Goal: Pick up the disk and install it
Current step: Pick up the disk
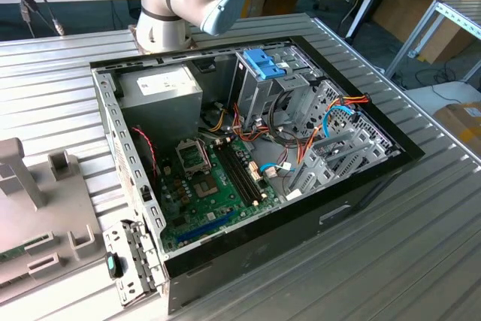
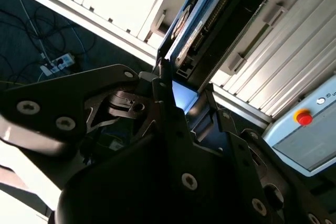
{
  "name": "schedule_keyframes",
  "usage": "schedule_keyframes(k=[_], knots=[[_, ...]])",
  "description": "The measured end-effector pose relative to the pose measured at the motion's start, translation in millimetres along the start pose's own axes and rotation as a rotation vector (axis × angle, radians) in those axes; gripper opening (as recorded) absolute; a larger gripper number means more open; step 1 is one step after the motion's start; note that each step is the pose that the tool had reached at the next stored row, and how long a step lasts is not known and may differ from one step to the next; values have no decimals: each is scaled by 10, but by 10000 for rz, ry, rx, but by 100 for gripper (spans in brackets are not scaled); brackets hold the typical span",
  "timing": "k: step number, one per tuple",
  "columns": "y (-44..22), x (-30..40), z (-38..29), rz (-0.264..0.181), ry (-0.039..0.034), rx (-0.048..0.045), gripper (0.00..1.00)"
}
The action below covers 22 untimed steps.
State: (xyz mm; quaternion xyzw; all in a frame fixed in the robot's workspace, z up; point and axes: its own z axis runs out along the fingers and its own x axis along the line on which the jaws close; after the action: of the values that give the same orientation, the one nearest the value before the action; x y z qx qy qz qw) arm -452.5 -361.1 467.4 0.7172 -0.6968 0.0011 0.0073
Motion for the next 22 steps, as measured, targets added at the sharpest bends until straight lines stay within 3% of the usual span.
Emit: schedule_keyframes(k=[6, 9, 16, 18, 19, 22], knots=[[1, 1, -86, 0, 0, 0, 36], [1, 2, -203, 0, 0, -1, 36], [2, 3, -243, 0, 0, 0, 36], [2, 4, -346, 0, 0, 0, 36], [3, 5, -463, -1, 0, 0, 36], [4, 5, -539, -1, 0, -1, 36]])
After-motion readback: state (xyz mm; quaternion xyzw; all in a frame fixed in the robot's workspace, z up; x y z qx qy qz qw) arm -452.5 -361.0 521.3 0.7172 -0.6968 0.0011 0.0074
